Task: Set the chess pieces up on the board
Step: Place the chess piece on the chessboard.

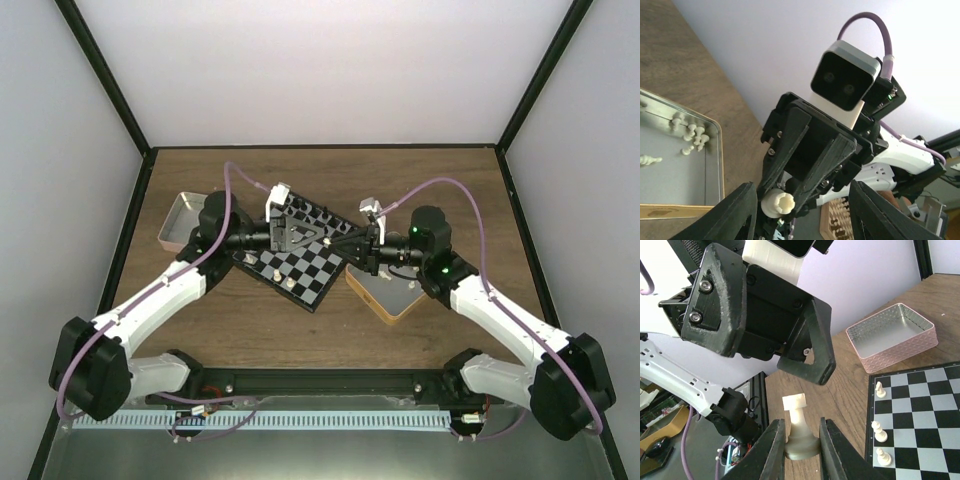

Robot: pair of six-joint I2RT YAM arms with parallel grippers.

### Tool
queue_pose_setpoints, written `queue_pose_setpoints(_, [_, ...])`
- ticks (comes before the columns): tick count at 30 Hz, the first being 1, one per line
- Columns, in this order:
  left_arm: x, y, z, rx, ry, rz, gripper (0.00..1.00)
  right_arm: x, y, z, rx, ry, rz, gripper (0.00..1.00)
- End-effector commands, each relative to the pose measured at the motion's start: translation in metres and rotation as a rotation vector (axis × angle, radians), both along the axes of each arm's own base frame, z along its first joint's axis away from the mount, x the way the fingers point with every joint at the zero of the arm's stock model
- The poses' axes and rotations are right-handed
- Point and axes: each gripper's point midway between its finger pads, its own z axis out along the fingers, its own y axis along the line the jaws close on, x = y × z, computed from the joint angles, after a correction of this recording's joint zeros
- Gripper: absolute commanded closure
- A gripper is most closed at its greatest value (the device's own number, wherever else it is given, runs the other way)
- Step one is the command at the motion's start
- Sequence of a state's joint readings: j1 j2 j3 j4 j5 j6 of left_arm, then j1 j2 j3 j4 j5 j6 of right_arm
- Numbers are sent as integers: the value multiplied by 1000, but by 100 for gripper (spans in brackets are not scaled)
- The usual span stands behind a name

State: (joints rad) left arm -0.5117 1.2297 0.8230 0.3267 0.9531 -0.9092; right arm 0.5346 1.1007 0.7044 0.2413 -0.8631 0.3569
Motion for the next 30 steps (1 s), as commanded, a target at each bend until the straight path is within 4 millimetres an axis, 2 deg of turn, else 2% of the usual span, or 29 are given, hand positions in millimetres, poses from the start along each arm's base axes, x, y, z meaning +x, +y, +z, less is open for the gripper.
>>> queue_pose_setpoints(1, [-7, -6, 9, -2, -40, -50, 48, -7, 5, 26, 40, -78, 54, 82])
queue_pose_setpoints(10, [-17, -19, -1, 19, -34, -118, 57, -10, 6, 29, 46, -72, 66, 82])
queue_pose_setpoints(23, [-19, -20, -5, 29, -49, -122, 95, -5, 5, 25, 35, -60, 38, 82])
queue_pose_setpoints(24, [-18, -20, -5, 32, -51, -116, 96, -4, 5, 24, 33, -58, 31, 79])
queue_pose_setpoints(27, [-13, -18, -10, 64, -65, -79, 96, 0, 3, 22, 24, -47, 2, 60])
queue_pose_setpoints(30, [2, -13, -21, 153, -98, 20, 96, 7, -1, 14, -5, -34, -61, 41])
